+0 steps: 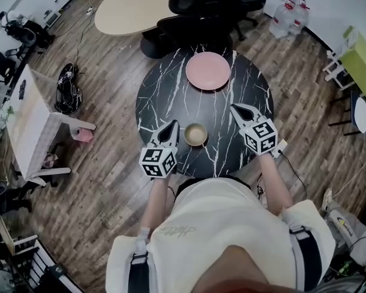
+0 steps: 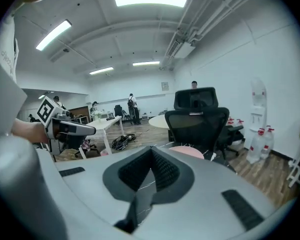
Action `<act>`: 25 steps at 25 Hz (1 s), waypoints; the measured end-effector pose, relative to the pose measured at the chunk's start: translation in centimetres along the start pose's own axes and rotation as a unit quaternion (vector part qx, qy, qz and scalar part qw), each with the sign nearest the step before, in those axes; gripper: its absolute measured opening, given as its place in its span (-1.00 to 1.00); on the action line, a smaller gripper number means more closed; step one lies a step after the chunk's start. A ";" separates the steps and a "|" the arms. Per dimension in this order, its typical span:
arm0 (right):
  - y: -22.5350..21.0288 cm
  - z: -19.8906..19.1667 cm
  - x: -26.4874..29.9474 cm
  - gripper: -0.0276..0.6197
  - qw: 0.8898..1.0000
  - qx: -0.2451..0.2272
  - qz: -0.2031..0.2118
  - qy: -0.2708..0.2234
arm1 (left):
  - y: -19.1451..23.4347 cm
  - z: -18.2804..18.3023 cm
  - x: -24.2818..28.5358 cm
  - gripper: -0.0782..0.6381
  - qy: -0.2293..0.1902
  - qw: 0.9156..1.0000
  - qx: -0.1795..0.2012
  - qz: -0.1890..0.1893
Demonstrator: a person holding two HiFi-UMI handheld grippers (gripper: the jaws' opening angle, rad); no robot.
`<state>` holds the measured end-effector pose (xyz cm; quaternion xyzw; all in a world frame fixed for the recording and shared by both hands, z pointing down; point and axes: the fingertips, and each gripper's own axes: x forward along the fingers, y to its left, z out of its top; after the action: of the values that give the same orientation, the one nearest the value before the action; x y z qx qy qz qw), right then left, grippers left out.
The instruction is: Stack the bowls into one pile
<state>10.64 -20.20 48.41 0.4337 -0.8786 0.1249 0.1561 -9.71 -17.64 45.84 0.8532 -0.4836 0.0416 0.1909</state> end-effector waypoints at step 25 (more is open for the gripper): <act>0.1 10.7 -7.3 -0.90 0.987 -0.078 -0.041 -0.133 | -4.7 11.9 -0.2 -0.72 -0.110 0.991 0.056 -0.046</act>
<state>13.01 -18.64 35.77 0.4687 -0.8800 -0.0095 0.0762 -7.19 -19.72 33.45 0.8832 -0.4590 -0.0340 0.0905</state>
